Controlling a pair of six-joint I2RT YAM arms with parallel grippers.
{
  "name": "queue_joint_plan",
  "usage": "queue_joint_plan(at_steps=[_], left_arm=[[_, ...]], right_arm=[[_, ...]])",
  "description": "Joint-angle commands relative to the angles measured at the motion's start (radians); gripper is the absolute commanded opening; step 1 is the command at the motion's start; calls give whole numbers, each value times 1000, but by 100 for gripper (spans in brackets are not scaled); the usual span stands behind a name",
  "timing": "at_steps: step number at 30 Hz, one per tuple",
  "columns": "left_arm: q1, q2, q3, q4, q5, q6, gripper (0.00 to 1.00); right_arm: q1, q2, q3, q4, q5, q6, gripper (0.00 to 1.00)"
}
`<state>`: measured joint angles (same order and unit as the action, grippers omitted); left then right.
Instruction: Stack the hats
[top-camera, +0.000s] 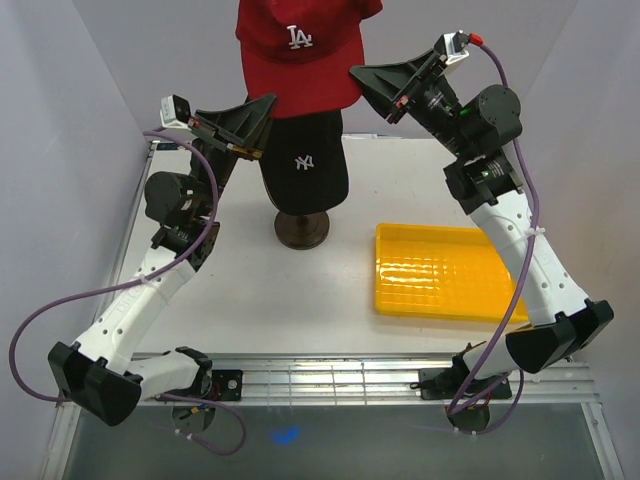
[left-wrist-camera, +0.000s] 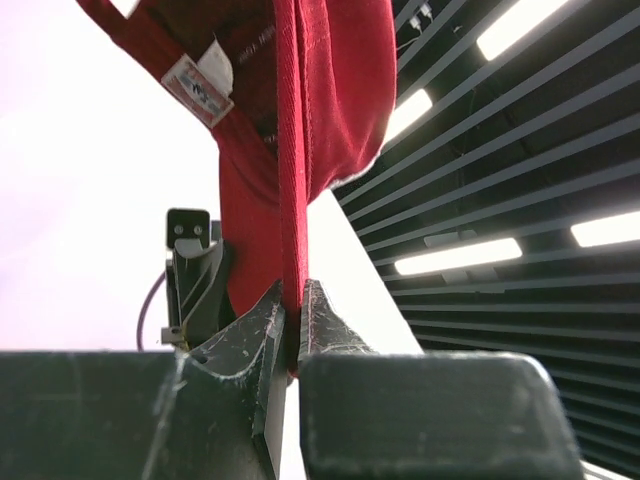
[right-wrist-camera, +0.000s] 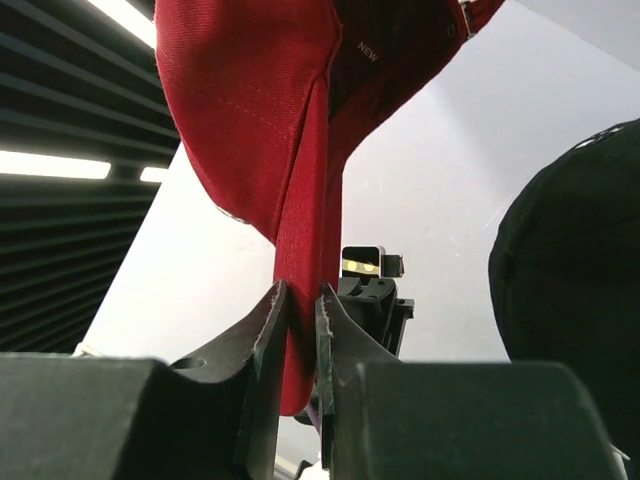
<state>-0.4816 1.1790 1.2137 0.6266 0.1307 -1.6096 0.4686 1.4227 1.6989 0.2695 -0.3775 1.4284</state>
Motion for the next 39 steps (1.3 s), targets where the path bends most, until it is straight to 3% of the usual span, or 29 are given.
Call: queue_joint_plan(at_steps=[1, 11, 16, 39], left_arm=[[-12, -59, -37, -42, 64, 63, 0], [-12, -151, -149, -125, 40, 63, 0], [-12, -140, -94, -209, 32, 60, 0], [-12, -235, -204, -278, 73, 56, 0]], right_arm=[[1, 38, 70, -32, -18, -10, 16], [1, 116, 88, -52, -64, 18, 15], [1, 147, 111, -61, -93, 30, 14], [2, 27, -153, -1, -98, 4, 14]])
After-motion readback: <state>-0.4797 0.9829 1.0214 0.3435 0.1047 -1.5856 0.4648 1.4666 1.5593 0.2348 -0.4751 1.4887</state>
